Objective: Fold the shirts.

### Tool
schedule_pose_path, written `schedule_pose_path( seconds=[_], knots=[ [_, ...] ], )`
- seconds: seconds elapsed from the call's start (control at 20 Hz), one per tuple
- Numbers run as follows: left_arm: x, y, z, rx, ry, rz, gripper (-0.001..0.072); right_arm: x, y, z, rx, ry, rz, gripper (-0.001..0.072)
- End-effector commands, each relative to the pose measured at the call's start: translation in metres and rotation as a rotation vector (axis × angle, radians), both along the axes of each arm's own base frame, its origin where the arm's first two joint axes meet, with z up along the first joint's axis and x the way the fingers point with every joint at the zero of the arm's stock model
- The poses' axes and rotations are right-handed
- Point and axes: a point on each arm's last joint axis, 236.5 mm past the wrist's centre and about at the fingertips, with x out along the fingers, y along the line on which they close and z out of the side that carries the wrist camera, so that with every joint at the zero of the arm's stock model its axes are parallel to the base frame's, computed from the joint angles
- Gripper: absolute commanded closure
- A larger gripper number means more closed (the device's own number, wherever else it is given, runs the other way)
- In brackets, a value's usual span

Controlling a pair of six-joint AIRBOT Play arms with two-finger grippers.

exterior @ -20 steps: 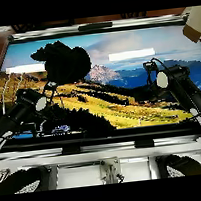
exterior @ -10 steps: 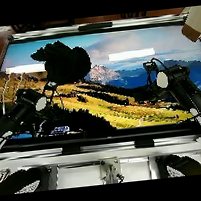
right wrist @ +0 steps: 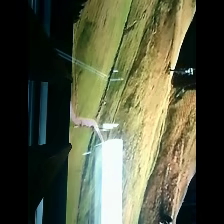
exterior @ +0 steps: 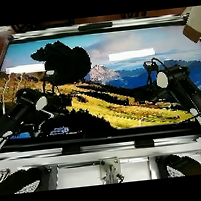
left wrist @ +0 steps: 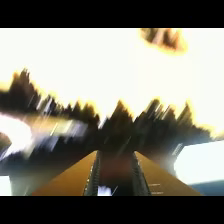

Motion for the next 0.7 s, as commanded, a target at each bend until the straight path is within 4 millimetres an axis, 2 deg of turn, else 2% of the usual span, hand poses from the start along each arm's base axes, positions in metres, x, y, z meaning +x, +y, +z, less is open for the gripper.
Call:
schedule_pose_path(
  seconds=[0.0, 0.05, 0.1, 0.2, 0.3, 0.35, 0.45, 0.55, 0.6, 0.65],
  knots=[
    [0.054, -0.020, 0.047, -0.203, -0.238, 0.083, 0.0306, 0.000, -0.002, 0.000, -0.011, -0.002, 0.016, 0.0202],
    [0.067, -0.020, 0.063, -0.233, -0.300, 0.085, 0.0051, 0.003, -0.001, 0.000, -0.008, -0.012, 0.016, 0.0202],
    [0.076, -0.017, 0.074, -0.239, -0.339, 0.083, -0.0013, 0.005, 0.000, 0.001, -0.004, -0.023, 0.016, 0.0202],
    [0.095, 0.000, 0.092, -0.225, -0.405, 0.087, -0.0013, 0.013, 0.002, 0.003, 0.006, -0.056, 0.016, 0.0202],
    [0.115, 0.023, 0.094, -0.193, -0.423, 0.115, -0.0013, 0.023, 0.009, 0.005, 0.033, -0.101, 0.014, 0.0202],
    [0.127, 0.037, 0.088, -0.177, -0.403, 0.151, -0.0013, 0.028, 0.013, 0.007, 0.053, -0.123, 0.012, 0.0202],
    [0.150, 0.072, 0.062, -0.123, -0.312, 0.236, -0.0013, 0.036, 0.023, 0.011, 0.096, -0.159, 0.004, 0.0202],
    [0.170, 0.111, 0.024, -0.092, -0.188, 0.338, -0.0013, 0.038, 0.030, 0.012, 0.133, -0.165, -0.002, 0.0202],
    [0.174, 0.124, 0.001, -0.124, -0.101, 0.400, -0.0013, 0.037, 0.033, 0.012, 0.142, -0.162, -0.004, 0.0202],
    [0.177, 0.127, -0.019, -0.178, -0.023, 0.433, -0.0013, 0.037, 0.033, 0.012, 0.144, -0.162, -0.003, 0.0202]
  ],
)
